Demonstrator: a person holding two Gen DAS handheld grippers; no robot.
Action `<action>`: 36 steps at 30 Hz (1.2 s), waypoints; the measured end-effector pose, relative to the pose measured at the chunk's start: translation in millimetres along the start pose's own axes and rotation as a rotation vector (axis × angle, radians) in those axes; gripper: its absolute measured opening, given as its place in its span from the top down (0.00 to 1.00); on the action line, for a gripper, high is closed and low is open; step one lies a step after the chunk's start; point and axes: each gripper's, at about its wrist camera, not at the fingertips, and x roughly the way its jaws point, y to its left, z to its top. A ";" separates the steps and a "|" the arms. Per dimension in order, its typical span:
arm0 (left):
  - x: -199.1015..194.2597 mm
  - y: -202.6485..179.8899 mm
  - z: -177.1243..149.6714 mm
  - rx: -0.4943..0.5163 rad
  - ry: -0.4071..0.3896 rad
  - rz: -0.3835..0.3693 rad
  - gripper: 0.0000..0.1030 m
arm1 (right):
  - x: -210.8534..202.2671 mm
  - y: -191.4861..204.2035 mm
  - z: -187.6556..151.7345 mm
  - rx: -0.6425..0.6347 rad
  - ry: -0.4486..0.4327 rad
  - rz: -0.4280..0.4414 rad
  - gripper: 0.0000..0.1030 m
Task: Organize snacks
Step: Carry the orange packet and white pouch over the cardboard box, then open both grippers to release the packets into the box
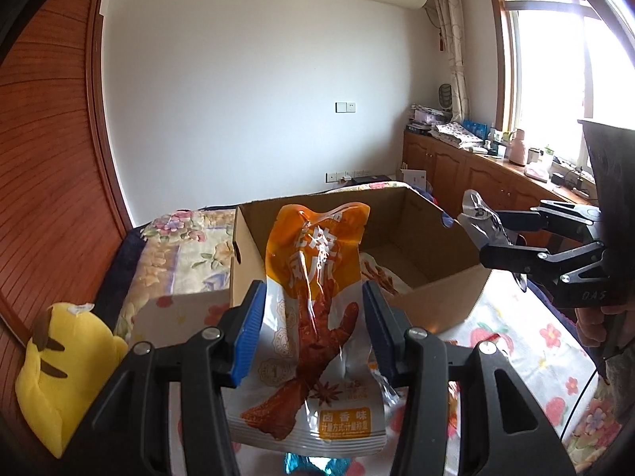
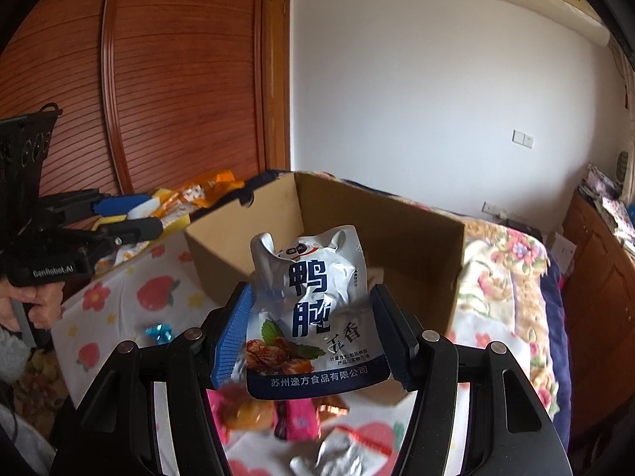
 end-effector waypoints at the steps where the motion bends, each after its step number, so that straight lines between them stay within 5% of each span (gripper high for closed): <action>1: 5.1 0.4 2.7 0.003 0.000 0.000 0.53 | 4.7 -1.4 3.8 -0.004 -0.008 0.003 0.40; 36: 117.7 -11.9 15.8 0.021 0.068 0.009 0.48 | 92.2 -49.6 3.0 0.044 0.077 -0.043 0.39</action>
